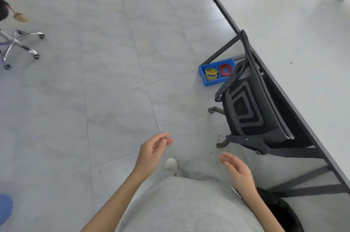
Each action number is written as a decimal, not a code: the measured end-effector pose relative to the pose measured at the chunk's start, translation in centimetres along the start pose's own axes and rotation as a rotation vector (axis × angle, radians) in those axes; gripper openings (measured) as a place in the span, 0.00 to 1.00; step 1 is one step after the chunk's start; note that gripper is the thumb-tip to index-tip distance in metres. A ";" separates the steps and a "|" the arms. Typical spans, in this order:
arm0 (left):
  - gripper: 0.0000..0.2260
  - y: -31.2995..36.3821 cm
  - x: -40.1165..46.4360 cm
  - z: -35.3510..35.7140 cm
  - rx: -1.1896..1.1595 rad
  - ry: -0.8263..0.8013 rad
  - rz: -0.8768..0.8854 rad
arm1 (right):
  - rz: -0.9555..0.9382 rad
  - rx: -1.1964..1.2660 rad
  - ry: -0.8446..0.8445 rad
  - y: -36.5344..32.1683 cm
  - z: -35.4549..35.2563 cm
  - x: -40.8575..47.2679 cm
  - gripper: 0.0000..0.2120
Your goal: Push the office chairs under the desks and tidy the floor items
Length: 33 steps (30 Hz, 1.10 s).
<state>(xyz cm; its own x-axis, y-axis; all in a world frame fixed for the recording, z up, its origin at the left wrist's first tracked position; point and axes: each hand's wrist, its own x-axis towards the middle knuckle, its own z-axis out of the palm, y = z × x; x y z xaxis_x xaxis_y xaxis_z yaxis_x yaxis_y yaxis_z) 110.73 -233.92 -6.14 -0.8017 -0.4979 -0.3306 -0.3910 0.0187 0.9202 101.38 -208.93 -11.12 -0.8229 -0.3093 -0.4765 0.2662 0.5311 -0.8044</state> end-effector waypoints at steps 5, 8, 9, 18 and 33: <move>0.12 3.6 10.9 -0.1 0.052 -0.169 0.037 | 0.091 0.113 0.151 -2.5 0.6 4.2 0.15; 0.12 4.0 15.8 1.0 0.113 -0.249 0.028 | 0.108 0.166 0.210 -4.2 0.9 8.4 0.14; 0.12 4.1 17.2 1.5 0.135 -0.272 0.027 | 0.103 0.176 0.227 -5.1 0.8 10.0 0.14; 0.13 9.5 28.7 4.8 0.261 -0.512 0.041 | -0.050 0.296 0.418 -15.6 -3.5 18.7 0.15; 0.18 20.4 43.4 18.4 0.893 -1.089 1.479 | 0.400 -0.568 1.010 -13.5 -3.5 16.0 0.17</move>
<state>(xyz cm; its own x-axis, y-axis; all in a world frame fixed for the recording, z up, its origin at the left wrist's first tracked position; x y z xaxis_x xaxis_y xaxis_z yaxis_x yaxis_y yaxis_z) 59.64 -239.18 -5.52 -0.4013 0.9046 0.1435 0.8828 0.3403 0.3238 82.88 -218.25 -6.63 -0.8202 0.5708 0.0383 0.5406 0.7951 -0.2748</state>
